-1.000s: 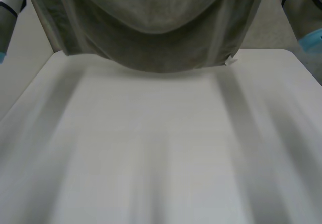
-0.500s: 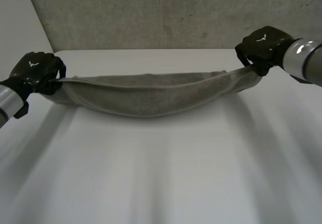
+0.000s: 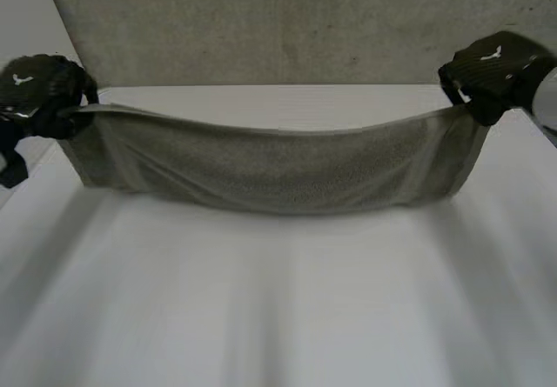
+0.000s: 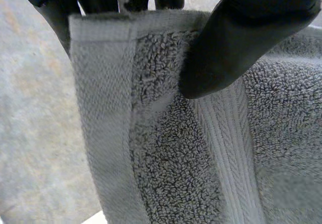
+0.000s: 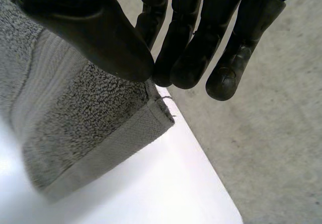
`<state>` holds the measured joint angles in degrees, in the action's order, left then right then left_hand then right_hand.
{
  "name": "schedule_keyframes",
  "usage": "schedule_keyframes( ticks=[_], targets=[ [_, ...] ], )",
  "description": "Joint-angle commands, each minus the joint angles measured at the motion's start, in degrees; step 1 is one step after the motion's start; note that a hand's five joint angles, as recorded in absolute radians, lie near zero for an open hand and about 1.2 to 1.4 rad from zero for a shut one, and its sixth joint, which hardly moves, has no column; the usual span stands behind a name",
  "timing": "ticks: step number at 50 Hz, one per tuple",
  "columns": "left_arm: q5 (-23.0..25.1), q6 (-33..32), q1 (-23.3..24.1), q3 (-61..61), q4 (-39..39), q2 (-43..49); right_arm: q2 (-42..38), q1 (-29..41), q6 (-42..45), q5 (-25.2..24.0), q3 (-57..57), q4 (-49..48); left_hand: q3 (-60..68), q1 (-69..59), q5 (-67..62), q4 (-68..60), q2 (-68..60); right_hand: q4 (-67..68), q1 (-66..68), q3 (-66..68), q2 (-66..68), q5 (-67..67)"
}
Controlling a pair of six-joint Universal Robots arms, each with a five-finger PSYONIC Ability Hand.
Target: Fold the towel.
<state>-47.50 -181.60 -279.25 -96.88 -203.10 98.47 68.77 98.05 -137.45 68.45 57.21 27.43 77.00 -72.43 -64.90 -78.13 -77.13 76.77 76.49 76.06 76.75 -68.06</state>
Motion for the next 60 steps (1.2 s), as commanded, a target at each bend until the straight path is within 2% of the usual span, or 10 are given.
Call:
schedule_keyframes(
  ticks=[1,6,19,42,44,46,49,51,53,60],
  targets=[
    [-1.3,-0.4,3.2,10.6,-0.5,14.6,-8.0,1.5,-0.2,3.2,-1.9,-9.0,3.0,-7.6,-5.1,-1.9,-2.9,3.2,3.5,3.9,3.2,-1.9],
    [-3.5,-0.4,5.6,19.3,0.8,23.3,-15.0,3.9,-0.4,9.7,-5.0,-15.5,3.0,-7.6,-5.1,-1.9,-2.9,3.2,3.5,3.9,3.2,-1.9],
    [-12.4,-3.9,8.6,37.9,7.6,40.5,-25.6,7.0,-0.3,14.2,-7.2,-29.3,3.0,-7.6,-5.1,-1.9,-2.9,3.2,3.5,3.9,3.2,-1.9],
    [-15.9,-8.2,11.6,47.0,8.8,49.6,-41.6,10.2,0.1,18.2,-21.1,-31.7,3.0,-7.6,-5.1,-1.9,-2.9,3.2,3.5,3.9,3.2,-1.9],
    [-16.1,-8.2,11.6,47.0,8.7,49.8,-42.1,10.2,0.1,18.8,-21.5,-31.7,-4.7,0.1,2.6,5.8,4.8,3.2,3.5,3.9,3.2,-1.9],
    [-17.7,-8.2,11.6,47.8,8.5,50.2,-43.5,10.2,0.2,20.4,-22.8,-31.4,-20.6,16.1,18.5,21.8,20.8,-31.8,-31.5,-31.1,-31.7,33.1],
    [-18.8,-8.3,11.6,48.4,8.4,50.4,-45.0,10.4,1.1,24.1,-24.6,-31.3,-33.6,29.1,31.5,34.8,33.8,-66.8,-66.5,-66.1,-66.8,68.1],
    [-20.7,-8.4,11.8,49.3,8.6,50.7,-45.3,11.1,1.7,25.8,-25.6,-31.3,-60.1,55.5,58.0,61.2,60.2,-66.8,-66.5,-66.1,-66.8,68.1],
    [-21.3,-8.4,12.0,49.2,8.7,50.3,-45.3,12.0,2.3,27.1,-26.6,-31.2,-66.7,62.1,64.6,67.8,66.8,-66.8,-66.5,-66.1,-66.8,68.1],
    [-22.1,-8.0,14.0,48.3,9.8,46.6,-38.5,13.3,1.7,28.7,-27.3,-30.4,-66.5,61.9,64.3,67.6,66.6,-66.8,-66.5,-66.1,-66.8,68.1]
  ],
)
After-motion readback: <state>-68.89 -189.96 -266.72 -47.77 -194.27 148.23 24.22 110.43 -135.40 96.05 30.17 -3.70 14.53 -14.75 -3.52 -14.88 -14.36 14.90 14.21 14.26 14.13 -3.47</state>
